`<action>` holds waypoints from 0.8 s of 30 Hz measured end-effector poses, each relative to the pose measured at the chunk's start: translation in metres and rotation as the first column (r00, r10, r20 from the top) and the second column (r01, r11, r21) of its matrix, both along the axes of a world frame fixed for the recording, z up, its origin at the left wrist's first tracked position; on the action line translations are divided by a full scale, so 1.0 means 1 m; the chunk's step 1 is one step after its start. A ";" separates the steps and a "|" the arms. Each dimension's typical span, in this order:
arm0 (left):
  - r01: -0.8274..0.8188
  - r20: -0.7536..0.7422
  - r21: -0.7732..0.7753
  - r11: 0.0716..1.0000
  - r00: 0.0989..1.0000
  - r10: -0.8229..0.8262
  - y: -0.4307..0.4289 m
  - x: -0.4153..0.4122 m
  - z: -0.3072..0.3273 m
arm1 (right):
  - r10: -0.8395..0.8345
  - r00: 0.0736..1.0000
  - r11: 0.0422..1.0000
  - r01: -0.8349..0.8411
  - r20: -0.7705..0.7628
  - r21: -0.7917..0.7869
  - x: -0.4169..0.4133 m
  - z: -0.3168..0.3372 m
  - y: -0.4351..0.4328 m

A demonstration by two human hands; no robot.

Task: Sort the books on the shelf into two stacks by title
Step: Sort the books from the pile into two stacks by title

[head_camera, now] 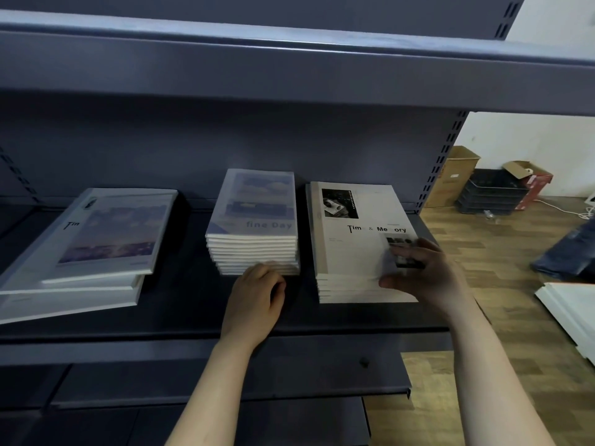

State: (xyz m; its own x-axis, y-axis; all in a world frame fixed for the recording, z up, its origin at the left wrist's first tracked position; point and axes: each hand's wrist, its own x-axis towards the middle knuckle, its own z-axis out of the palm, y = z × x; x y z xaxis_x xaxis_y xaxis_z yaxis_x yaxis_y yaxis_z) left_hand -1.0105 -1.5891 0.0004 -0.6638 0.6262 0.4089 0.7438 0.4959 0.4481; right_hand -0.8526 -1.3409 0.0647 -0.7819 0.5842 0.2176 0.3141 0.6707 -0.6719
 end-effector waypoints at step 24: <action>0.009 0.027 0.092 0.996 1.000 -0.012 -0.034 -0.009 0.020 | 0.118 0.988 0.988 -0.107 -0.103 0.109 -0.004 0.009 -0.046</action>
